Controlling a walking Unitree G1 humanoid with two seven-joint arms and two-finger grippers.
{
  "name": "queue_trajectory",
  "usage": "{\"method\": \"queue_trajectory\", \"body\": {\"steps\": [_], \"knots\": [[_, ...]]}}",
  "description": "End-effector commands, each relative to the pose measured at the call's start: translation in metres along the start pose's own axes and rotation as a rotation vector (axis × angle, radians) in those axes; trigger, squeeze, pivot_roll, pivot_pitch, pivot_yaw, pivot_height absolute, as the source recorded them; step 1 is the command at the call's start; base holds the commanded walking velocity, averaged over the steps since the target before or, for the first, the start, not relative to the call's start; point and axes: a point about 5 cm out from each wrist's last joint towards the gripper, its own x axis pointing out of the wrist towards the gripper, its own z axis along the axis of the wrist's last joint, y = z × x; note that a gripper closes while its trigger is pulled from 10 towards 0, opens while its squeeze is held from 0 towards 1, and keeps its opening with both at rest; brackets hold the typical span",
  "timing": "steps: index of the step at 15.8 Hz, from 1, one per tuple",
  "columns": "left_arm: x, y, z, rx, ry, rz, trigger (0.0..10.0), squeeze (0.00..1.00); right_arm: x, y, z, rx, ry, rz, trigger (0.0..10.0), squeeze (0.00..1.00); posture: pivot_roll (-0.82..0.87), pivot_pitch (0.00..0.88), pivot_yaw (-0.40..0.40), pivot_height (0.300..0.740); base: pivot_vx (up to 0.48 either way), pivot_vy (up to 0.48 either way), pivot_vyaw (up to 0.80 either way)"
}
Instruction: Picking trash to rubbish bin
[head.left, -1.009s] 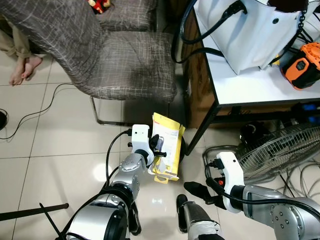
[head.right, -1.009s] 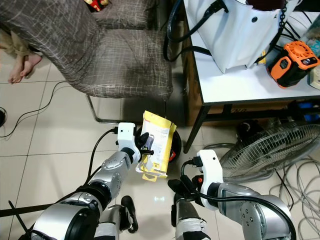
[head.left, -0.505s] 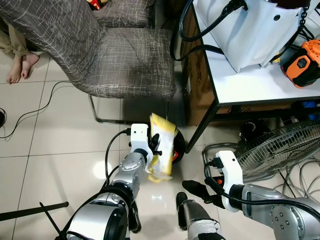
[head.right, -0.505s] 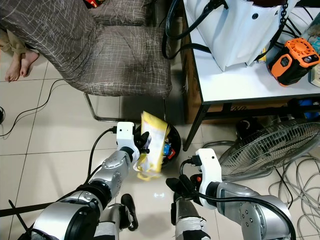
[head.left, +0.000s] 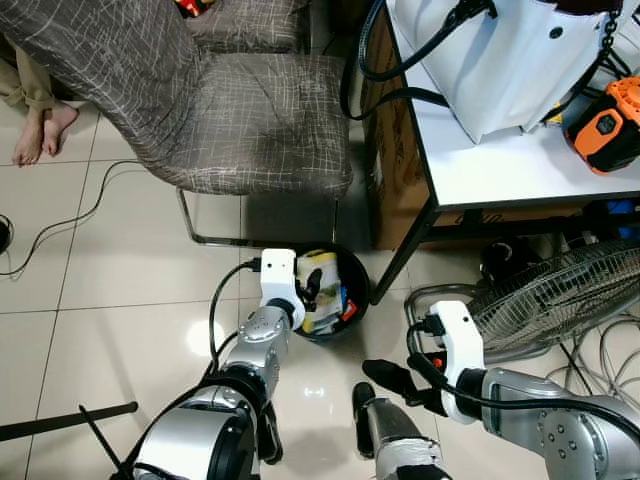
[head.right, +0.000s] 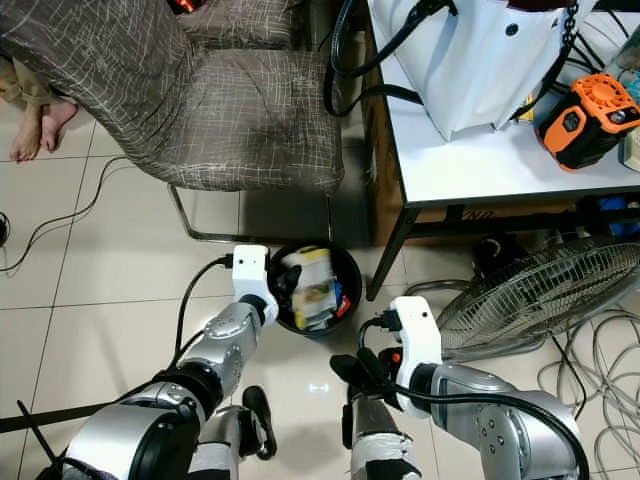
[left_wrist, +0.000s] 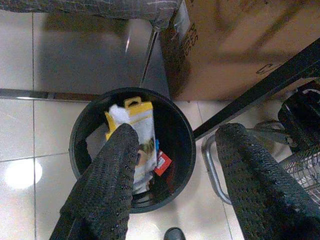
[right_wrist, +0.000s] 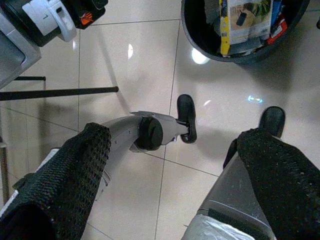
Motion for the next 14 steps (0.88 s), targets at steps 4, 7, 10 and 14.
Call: {"method": "queue_trajectory", "body": {"steps": [4, 7, 10, 14], "knots": [[-0.005, 0.004, -0.014, -0.002, 0.042, 0.015, 10.0, 1.0, 0.0, -0.001, -0.002, 0.007, -0.001, -0.006, 10.0, 0.0, -0.35, 0.36, 0.01, 0.74, 0.0, 0.0, 0.0], [-0.007, 0.011, -0.014, -0.004, 0.036, 0.013, 10.0, 1.0, 0.004, -0.002, 0.002, 0.005, -0.008, -0.006, 10.0, 0.0, -0.33, 0.341, 0.013, 0.74, 0.0, 0.0, 0.0], [-0.01, 0.021, -0.015, -0.002, 0.029, -0.002, 10.0, 0.0, 0.011, -0.002, 0.006, -0.004, -0.019, -0.001, 10.0, 0.0, -0.3, 0.323, 0.016, 0.74, 0.0, 0.0, 0.0], [-0.024, 0.046, -0.023, 0.007, -0.014, 0.012, 10.0, 0.0, 0.027, 0.0, 0.016, -0.049, -0.057, 0.012, 10.0, 0.0, -0.24, 0.267, 0.028, 0.74, 0.0, 0.0, 0.0]]}}
